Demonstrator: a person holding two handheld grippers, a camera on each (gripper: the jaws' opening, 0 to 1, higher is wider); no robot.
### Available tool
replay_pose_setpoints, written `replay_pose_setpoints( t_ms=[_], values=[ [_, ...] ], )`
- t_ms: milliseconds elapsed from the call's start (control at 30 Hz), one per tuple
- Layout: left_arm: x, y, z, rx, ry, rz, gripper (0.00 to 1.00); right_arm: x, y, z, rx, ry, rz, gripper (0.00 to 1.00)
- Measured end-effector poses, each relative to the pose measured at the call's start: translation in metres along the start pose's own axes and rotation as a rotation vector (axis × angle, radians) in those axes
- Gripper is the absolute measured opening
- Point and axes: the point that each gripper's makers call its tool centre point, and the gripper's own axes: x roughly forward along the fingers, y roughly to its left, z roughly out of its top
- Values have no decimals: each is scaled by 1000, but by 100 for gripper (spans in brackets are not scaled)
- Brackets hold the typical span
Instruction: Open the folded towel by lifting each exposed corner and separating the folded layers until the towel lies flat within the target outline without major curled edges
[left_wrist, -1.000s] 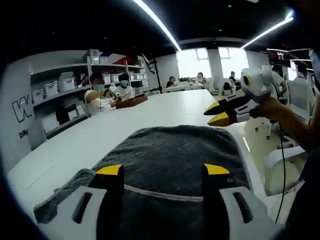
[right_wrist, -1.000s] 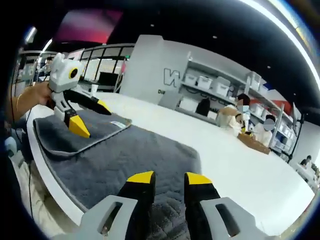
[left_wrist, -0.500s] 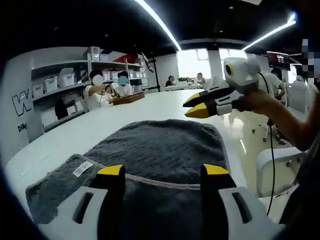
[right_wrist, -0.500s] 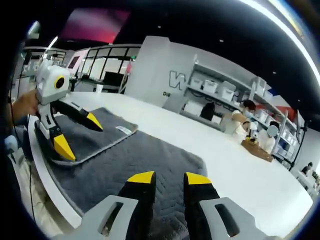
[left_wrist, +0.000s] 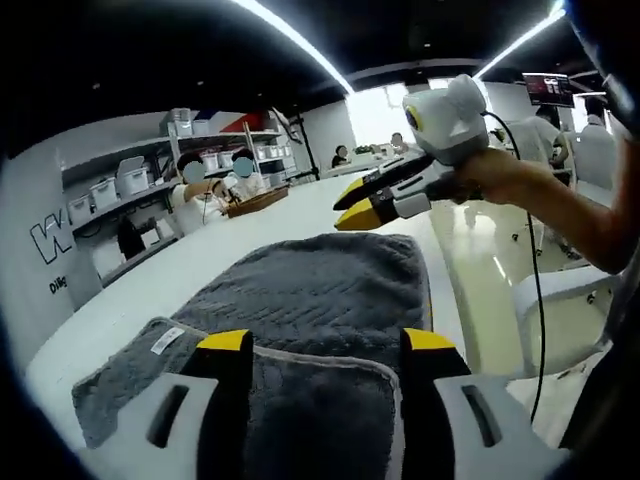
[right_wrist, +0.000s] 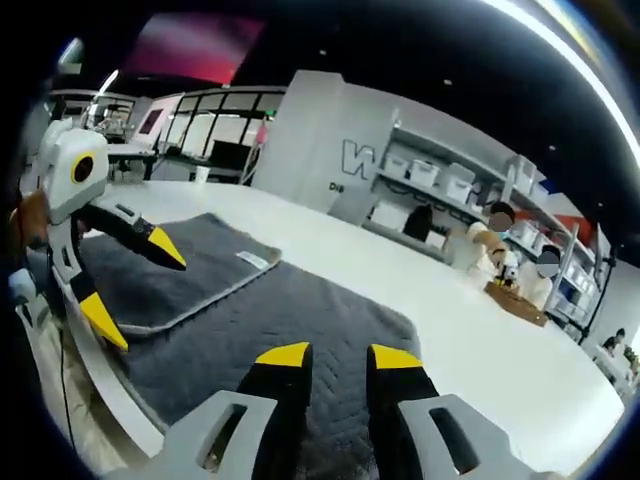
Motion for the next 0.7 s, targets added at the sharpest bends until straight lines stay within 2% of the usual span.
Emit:
replay_pose_setpoints(
  t_ms=[200,467,500,600,633,700],
  values=[
    [-2,-8,-2,53,24,-2,56,-2,1,0,2,-3,1,16],
    [-6,-10,-14,95,80,9,47,-3,5,1,-3,-9,10,16],
    [-6,-10,-14,93,84,8,45,-3,6,2,-7,-11,13,16],
    [-8,-18,-23,57,111,-47,25,-3,12,4,-19,-16,31,15],
    [-9,-19,-23,48,107,-48,23,-3,15,5,-31,-13,46,15],
    [-9,-19,-24,46,108,-45,23,-2,23,6,-54,-8,69,15]
  ],
)
